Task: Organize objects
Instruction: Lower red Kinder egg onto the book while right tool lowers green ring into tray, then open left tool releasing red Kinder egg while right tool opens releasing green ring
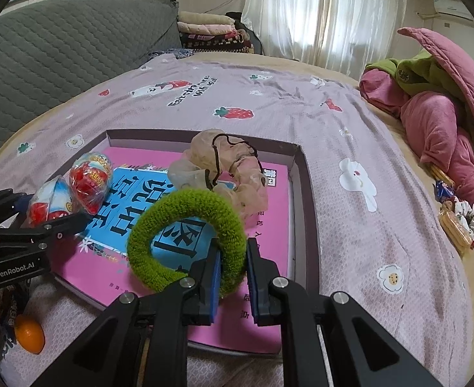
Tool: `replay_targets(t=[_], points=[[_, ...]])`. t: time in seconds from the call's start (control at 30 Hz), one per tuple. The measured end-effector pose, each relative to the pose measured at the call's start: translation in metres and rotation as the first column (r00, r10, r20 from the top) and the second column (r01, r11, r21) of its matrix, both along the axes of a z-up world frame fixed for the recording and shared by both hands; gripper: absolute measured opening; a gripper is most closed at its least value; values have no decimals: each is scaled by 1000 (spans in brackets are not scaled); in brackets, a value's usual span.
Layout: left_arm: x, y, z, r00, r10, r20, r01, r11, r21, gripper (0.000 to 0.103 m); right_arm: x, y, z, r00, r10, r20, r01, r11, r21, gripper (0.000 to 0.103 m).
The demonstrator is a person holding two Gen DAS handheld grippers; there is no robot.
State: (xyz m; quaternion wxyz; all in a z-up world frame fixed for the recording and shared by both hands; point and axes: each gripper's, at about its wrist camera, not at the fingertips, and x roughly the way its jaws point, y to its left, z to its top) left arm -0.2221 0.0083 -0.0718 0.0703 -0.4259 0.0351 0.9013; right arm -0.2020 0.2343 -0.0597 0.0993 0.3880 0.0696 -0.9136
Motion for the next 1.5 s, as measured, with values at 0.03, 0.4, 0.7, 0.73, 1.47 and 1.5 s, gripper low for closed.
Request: replay_targets(t=[0.03,0.4,0.7,0.73,1.47,1.5], points=[[0,0,0,1000,1,0,-1,1000,3,62,1,0,0,1000,0,3,0,1000,-3,15],[0,-3,0,1000,12,1,-12,1000,-3,62,7,-7,1,998,50,40,-50,999,14,16],[3,2,1,1000,-4,3,4,1000,-9,62,8,-5,0,997,46,61,-47,999,11,30],[3,2,1,1000,-2,2,2,1000,-8,62,8,-4,0,997,43,61,-44,999,8,31],[7,-2,14,1000,5,-23,-4,1000,7,63,10,12,16,1000,2,18,-1,999,-53,50],[8,-2,16,1000,6,-27,-6,1000,9,63,10,12,17,1000,3,15,-2,998,-56,50]])
